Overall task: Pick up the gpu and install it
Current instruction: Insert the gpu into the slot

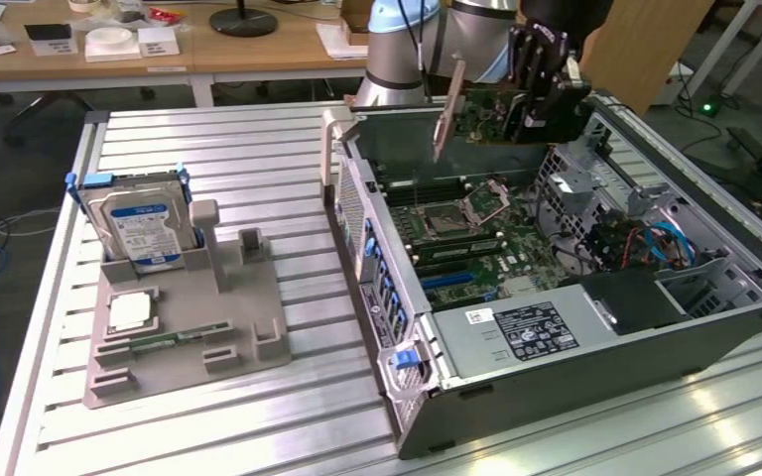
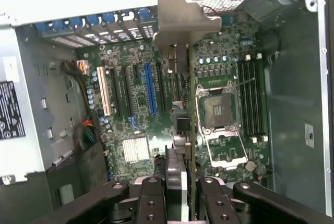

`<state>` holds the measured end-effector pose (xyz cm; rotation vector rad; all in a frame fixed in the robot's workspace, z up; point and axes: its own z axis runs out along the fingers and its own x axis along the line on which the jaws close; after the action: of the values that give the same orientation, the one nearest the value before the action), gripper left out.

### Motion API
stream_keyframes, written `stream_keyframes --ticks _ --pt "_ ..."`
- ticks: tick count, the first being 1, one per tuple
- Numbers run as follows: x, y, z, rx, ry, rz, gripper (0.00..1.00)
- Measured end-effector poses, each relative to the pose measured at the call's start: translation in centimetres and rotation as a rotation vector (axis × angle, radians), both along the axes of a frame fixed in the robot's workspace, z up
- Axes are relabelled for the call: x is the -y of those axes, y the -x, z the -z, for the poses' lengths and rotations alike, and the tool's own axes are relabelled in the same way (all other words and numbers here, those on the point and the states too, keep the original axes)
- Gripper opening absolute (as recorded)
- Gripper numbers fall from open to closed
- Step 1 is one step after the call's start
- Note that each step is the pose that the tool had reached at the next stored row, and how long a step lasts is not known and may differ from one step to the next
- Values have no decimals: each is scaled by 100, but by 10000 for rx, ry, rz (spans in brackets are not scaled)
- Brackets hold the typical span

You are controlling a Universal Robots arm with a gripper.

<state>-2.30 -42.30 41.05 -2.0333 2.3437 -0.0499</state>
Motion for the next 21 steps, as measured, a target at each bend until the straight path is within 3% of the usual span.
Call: stream_keyframes --ticks 3,7,12,17,21 --pt "3 7 15 62 -1 -214 28" --pt "51 10 57 70 -3 -337 28" --pt "65 10 126 47 -1 -640 28" --pt "68 13 133 45 0 -652 28" --pt "68 35 156 -15 37 -651 28"
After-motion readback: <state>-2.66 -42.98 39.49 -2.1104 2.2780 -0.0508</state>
